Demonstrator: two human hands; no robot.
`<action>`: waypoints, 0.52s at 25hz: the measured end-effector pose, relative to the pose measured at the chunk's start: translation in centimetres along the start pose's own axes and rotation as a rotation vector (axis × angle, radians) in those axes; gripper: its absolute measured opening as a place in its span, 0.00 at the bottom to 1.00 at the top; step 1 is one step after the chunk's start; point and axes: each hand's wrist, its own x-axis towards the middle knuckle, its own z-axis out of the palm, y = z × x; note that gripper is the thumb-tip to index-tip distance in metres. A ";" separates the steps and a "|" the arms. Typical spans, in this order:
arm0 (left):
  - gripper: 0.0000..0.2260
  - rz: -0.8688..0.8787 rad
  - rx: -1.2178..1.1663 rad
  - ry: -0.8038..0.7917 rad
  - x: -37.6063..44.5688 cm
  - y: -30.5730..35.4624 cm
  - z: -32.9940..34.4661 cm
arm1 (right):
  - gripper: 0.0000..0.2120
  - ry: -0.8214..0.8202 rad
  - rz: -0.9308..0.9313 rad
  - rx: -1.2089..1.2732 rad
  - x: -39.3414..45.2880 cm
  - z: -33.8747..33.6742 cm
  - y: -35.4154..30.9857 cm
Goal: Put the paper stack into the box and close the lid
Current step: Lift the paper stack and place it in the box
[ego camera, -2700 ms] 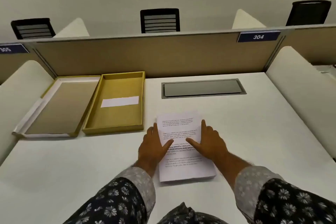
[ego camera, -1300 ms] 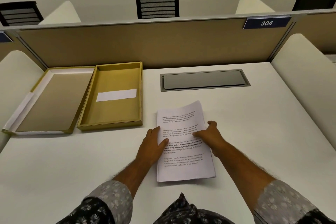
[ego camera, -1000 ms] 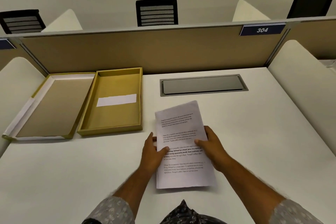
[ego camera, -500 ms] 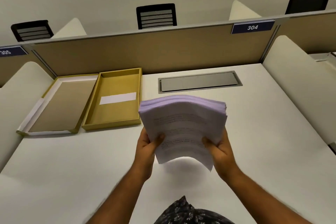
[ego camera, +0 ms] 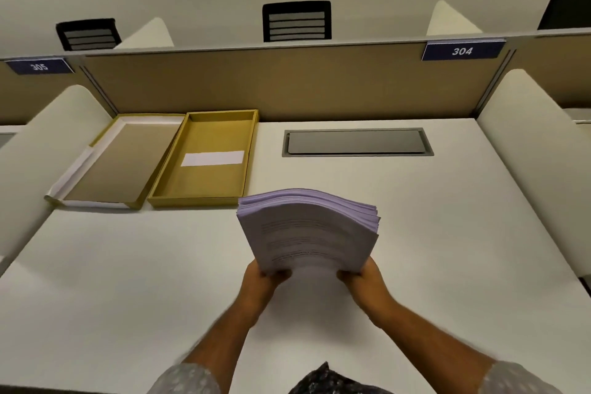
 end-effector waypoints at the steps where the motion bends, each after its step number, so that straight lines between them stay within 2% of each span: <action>1: 0.15 -0.008 0.023 0.012 0.1 -0.7 0.2 | 0.31 -0.001 0.017 -0.063 0.1 -0.1 0.9; 5: 0.14 0.028 0.026 0.012 0.8 -1.7 0.1 | 0.24 0.047 0.020 -0.296 0.0 -0.1 3.2; 8: 0.19 0.007 0.007 -0.097 2.0 -1.3 -2.3 | 0.31 0.006 0.049 -0.376 0.3 0.7 1.4; 10: 0.22 -0.025 -0.016 -0.179 3.2 -0.3 -5.3 | 0.36 -0.042 0.070 -0.341 0.7 2.6 -0.8; 13: 0.26 -0.007 -0.035 -0.246 6.0 2.0 -10.9 | 0.37 -0.103 0.117 -0.198 2.4 7.3 -4.8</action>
